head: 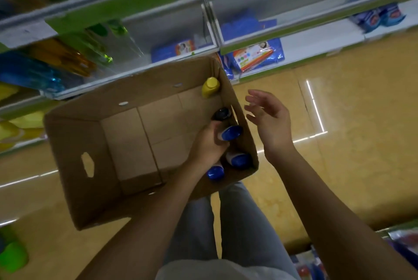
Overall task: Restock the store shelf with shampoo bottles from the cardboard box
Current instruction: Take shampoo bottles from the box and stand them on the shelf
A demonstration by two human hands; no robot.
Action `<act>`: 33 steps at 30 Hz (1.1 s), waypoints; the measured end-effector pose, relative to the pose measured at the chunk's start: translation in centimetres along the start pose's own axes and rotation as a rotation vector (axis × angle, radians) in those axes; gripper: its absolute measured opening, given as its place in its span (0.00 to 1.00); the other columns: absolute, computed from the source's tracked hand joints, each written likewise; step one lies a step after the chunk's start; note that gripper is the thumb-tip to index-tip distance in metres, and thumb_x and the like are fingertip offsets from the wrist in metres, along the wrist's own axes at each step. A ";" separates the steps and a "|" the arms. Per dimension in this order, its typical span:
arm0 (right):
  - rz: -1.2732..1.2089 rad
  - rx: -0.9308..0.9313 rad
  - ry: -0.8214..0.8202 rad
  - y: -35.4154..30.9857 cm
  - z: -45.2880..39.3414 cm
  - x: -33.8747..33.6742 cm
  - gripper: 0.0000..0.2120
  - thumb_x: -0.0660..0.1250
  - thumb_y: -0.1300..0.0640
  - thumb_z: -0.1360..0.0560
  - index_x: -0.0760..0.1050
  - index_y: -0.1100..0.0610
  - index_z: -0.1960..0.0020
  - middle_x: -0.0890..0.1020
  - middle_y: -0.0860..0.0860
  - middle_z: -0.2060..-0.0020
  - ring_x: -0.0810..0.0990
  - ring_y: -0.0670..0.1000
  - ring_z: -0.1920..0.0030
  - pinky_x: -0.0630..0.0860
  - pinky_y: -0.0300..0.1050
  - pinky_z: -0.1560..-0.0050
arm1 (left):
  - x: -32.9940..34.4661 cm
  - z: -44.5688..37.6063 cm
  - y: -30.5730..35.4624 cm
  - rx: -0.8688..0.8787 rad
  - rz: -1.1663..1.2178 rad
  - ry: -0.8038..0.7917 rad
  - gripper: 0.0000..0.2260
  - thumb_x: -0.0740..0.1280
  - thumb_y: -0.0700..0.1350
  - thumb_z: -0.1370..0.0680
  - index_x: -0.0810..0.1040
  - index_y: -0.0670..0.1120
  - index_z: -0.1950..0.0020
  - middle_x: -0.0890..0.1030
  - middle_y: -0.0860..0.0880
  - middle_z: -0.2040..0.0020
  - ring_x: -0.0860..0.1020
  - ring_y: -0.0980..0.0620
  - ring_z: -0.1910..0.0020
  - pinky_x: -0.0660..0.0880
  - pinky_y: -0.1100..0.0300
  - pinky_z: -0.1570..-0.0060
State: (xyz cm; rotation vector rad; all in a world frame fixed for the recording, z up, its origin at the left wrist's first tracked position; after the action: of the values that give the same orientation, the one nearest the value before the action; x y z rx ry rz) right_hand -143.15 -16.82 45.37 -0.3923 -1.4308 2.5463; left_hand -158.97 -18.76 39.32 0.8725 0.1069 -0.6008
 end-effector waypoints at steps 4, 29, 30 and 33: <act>0.009 0.052 -0.021 1.4 -1.7 -1.0 0.16 0.61 0.68 0.23 0.78 0.55 0.40 0.82 0.51 0.48 0.81 0.52 0.45 0.79 0.47 0.45 | 2.6 -2.7 -0.9 0.009 -0.104 -0.006 0.14 0.70 0.42 0.27 0.71 0.55 0.46 0.74 0.61 0.53 0.74 0.63 0.51 0.68 0.69 0.54; 0.082 -0.049 -0.163 -1.4 -0.3 1.7 0.16 0.63 0.67 0.23 0.78 0.52 0.41 0.82 0.48 0.51 0.80 0.46 0.46 0.77 0.53 0.39 | -8.5 3.0 4.4 0.038 0.091 0.025 0.15 0.74 0.45 0.29 0.76 0.53 0.45 0.79 0.59 0.51 0.78 0.64 0.52 0.73 0.69 0.54; 0.088 -0.056 -0.181 -2.0 0.1 2.3 0.15 0.64 0.66 0.23 0.78 0.52 0.40 0.82 0.45 0.52 0.80 0.43 0.47 0.77 0.52 0.39 | -9.8 3.9 5.1 0.053 0.137 0.044 0.14 0.74 0.43 0.29 0.77 0.53 0.46 0.80 0.59 0.52 0.79 0.66 0.55 0.73 0.73 0.58; 0.075 -0.036 -0.296 -4.1 1.6 4.3 0.14 0.67 0.61 0.23 0.77 0.49 0.39 0.82 0.44 0.48 0.80 0.40 0.46 0.78 0.46 0.41 | -13.5 6.0 7.2 0.088 0.242 0.115 0.12 0.75 0.42 0.31 0.80 0.51 0.50 0.84 0.56 0.55 0.81 0.63 0.57 0.75 0.71 0.58</act>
State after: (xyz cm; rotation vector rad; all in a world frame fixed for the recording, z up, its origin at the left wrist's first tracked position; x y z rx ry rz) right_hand -147.58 -14.75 49.13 -0.0762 -1.5877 2.7323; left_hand -167.26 -13.65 52.55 0.9886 0.0773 -0.3311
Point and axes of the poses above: each hand's wrist, its own z-axis away from the middle knuckle, its own x-axis out of the palm, y = z × x, the point moved 8 cm from there along -z, towards the middle knuckle
